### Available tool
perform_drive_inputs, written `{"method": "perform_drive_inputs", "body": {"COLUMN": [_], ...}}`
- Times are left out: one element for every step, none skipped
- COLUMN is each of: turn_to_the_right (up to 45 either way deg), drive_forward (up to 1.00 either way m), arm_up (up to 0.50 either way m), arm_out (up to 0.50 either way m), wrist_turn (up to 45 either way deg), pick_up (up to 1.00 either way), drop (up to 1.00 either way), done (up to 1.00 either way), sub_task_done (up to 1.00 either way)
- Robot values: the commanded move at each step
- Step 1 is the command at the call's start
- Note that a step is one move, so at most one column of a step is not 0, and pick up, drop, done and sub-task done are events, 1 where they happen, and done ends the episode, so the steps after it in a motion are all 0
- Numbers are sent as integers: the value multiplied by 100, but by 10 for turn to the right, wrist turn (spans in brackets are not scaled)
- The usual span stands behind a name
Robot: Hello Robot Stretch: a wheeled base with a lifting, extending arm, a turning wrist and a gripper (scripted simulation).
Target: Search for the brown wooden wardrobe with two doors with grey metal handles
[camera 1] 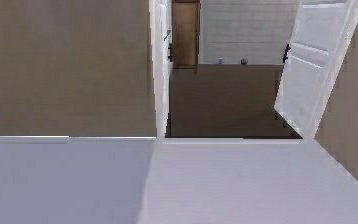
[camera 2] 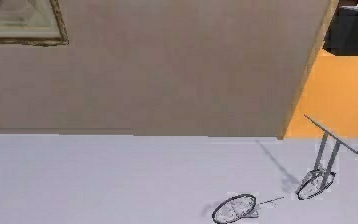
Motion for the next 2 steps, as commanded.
{"method": "perform_drive_inputs", "body": {"turn_to_the_right": [120, 0], "drive_forward": [0, 100], "arm_up": [0, 0], "arm_out": [0, 0], "wrist_turn": [0, 0], "pick_up": [0, 0], "drop": [0, 0], "done": [0, 0], "sub_task_done": [0, 0]}}
